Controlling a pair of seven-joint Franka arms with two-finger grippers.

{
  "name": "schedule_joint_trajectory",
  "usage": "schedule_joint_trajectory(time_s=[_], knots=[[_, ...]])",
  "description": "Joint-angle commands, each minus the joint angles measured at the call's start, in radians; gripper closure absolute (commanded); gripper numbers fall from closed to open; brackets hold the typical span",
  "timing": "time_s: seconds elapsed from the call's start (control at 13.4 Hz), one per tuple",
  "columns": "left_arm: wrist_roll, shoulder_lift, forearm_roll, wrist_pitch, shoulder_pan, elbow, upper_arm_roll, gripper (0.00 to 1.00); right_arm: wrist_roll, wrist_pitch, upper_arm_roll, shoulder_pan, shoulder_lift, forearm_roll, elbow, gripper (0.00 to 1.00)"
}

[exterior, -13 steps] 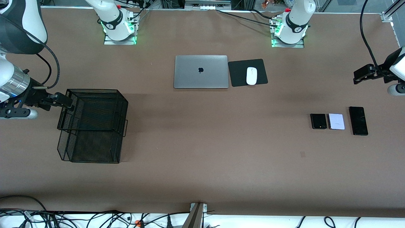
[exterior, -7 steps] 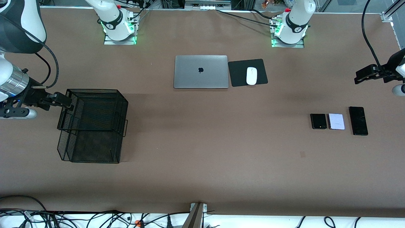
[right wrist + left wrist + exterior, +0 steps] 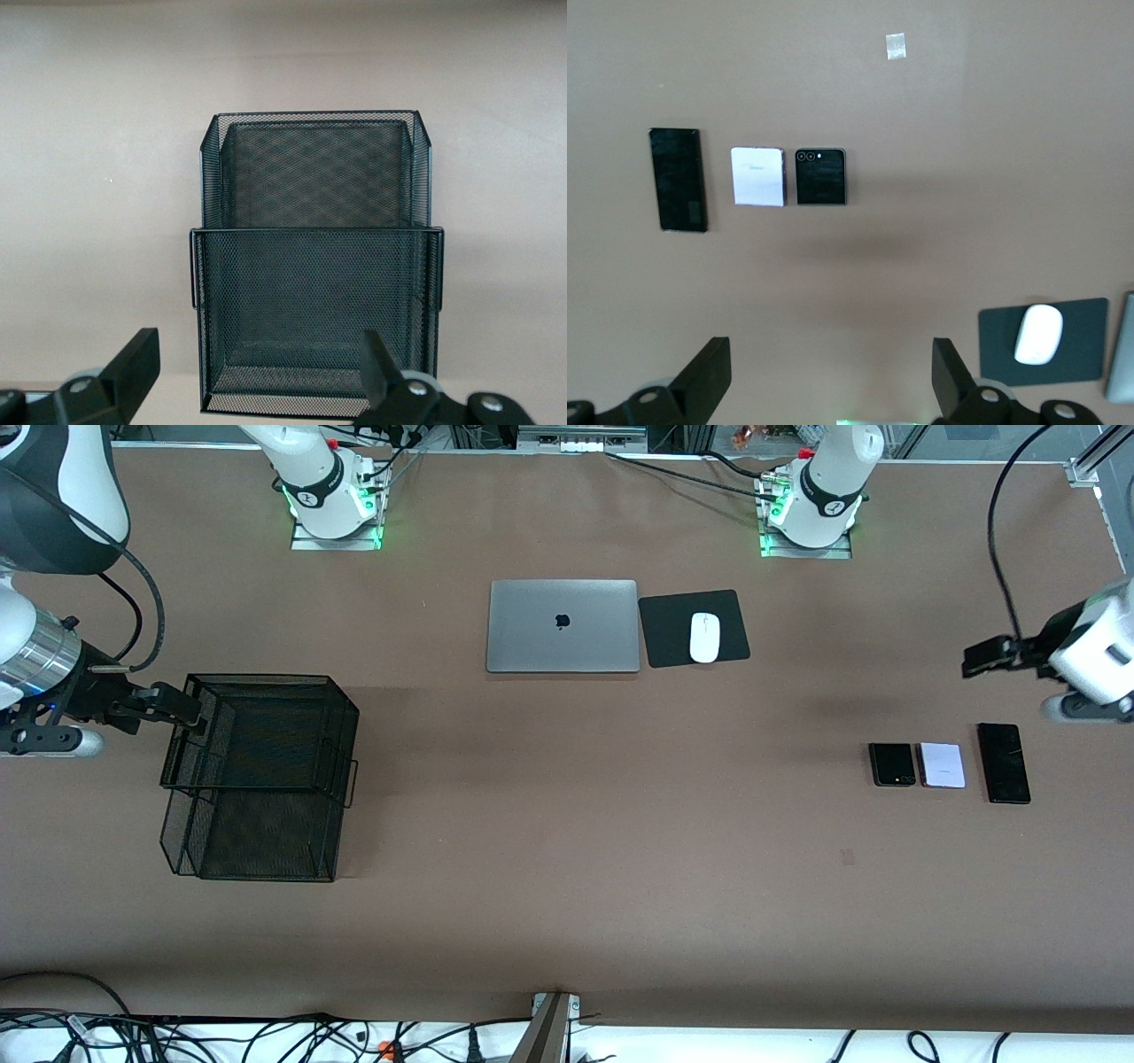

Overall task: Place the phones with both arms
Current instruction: 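Reach the left gripper down and grasp the small black flip phone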

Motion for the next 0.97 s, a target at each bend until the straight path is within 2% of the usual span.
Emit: schedule_joint_trajectory(time_s=[0.0, 0.15, 0.37, 0.75, 0.9], knots=[[0.045, -0.006, 0.017, 0.195, 0.036, -0.167, 0.0, 0.0, -0.012, -0.019, 0.006, -0.01, -0.006, 0.011, 0.01, 0.0], [0.046, 0.028, 0.017, 0.338, 0.047, -0.247, 0.0, 0.0, -0.008, -0.03, 0.007, -0.01, -0.006, 0.011, 0.011, 0.0], [0.11, 0.111, 0.019, 0.426, 0.058, -0.263, 0.001, 0.0, -0.008, -0.031, 0.006, -0.01, -0.006, 0.011, 0.011, 0.0], [0.161, 0.255, 0.017, 0.691, 0.104, -0.321, 0.0, 0.0, -0.008, -0.031, 0.007, -0.01, -0.006, 0.011, 0.011, 0.0], [0.161, 0.303, 0.017, 0.742, 0.113, -0.323, -0.002, 0.0, -0.008, -0.031, 0.006, -0.01, -0.007, 0.011, 0.011, 0.0]])
